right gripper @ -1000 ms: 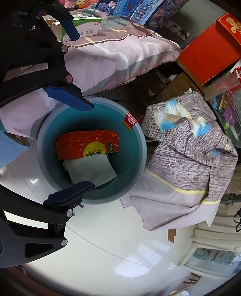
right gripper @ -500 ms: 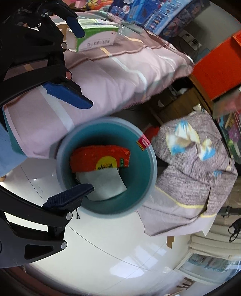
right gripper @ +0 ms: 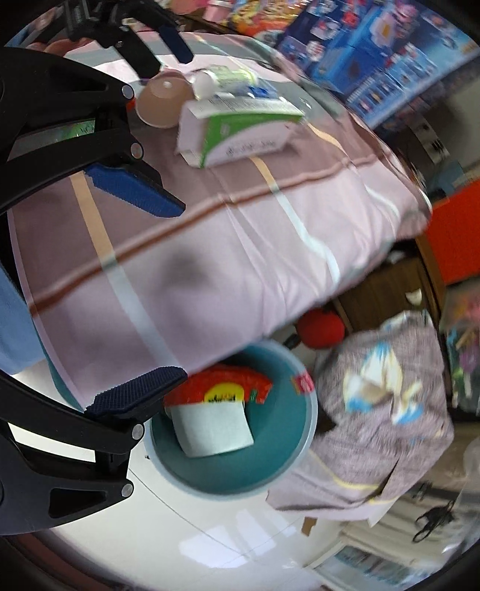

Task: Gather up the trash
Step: 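Move both tools back over the table, then grasp the white medicine box with the right tool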

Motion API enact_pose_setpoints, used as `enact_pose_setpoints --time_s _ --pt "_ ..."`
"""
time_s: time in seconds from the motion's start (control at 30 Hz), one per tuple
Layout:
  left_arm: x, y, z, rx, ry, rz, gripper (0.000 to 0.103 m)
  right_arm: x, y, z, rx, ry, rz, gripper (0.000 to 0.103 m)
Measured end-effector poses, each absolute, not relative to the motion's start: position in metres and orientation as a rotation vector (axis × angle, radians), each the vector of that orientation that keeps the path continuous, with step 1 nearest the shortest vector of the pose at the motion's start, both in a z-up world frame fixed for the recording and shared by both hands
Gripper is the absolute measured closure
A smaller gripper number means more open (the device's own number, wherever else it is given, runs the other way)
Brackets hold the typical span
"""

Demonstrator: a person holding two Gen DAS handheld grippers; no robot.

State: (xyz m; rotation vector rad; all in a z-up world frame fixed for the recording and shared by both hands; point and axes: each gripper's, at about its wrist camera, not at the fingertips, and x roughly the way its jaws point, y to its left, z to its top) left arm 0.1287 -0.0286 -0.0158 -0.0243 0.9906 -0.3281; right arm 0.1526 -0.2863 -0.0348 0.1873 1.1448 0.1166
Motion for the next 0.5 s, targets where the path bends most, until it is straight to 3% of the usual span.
enact_pose_setpoints --time_s 0.5 --pt "0.117 0.091 -0.043 0.005 0.969 -0.361 0.006 0.176 -0.144 -0.019 -0.026 1.168 0.265 0.024"
